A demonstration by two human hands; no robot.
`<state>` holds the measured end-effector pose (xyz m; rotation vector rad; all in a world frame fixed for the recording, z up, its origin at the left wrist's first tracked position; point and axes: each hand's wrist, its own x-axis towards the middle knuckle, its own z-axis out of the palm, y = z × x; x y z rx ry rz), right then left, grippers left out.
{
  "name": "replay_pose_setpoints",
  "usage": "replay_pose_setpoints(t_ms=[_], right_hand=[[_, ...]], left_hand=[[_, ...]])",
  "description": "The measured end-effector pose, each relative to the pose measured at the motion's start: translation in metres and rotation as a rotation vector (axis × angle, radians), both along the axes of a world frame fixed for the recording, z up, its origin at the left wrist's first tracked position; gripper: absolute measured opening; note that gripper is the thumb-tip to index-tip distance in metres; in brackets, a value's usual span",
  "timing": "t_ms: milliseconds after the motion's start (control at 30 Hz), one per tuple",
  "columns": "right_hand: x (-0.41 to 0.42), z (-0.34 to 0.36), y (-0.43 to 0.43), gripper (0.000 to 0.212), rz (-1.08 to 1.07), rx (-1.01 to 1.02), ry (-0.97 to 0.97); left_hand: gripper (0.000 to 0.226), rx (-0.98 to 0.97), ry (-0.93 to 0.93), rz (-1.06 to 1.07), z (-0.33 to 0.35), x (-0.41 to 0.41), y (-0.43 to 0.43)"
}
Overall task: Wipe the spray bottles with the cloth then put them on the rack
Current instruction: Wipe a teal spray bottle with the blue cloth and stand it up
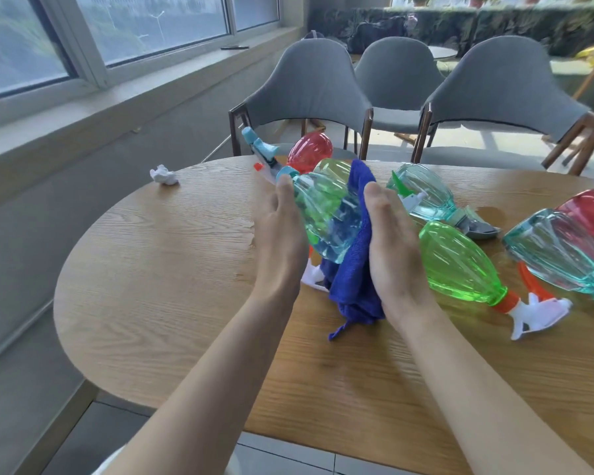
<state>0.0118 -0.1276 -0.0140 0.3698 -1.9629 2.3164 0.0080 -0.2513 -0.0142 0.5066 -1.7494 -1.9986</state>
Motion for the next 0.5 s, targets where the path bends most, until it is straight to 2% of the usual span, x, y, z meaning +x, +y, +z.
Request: replay_pose_setpoints(t_ms=[67,233,300,333,400,500], right_hand=[[0.0,-0.003,0.002,0.023,-0.053,0.11,0.086],[0.001,-0.014,-0.002,0.036,-0.091,0.405,0.297],[0.003,-0.016,-0.002,0.04,-0.064,0.44,0.351],[0.002,-0.016,-0.002,0.041,-0.042,0.437,0.348],[-0.002,-0.012,0.0,0.041,0.028,0.391,0.267],[-0.003,0.003,0.005,0.037,0.163,0.078,-0.036]], left_hand=[[0.065,0.011,-0.034,-0.015,-0.001,-0.002,0.0],[0.081,0.187,-0.033,-0.135,0.0,-0.004,0.005],[0.092,0.173,-0.026,-0.112,0.002,-0.002,0.001],[0.09,0.143,-0.005,-0.104,0.004,0.0,0.0],[0.068,0.088,0.018,-0.134,0.006,0.005,-0.002],[0.046,0.049,0.061,-0.223,0.008,0.012,0.004]])
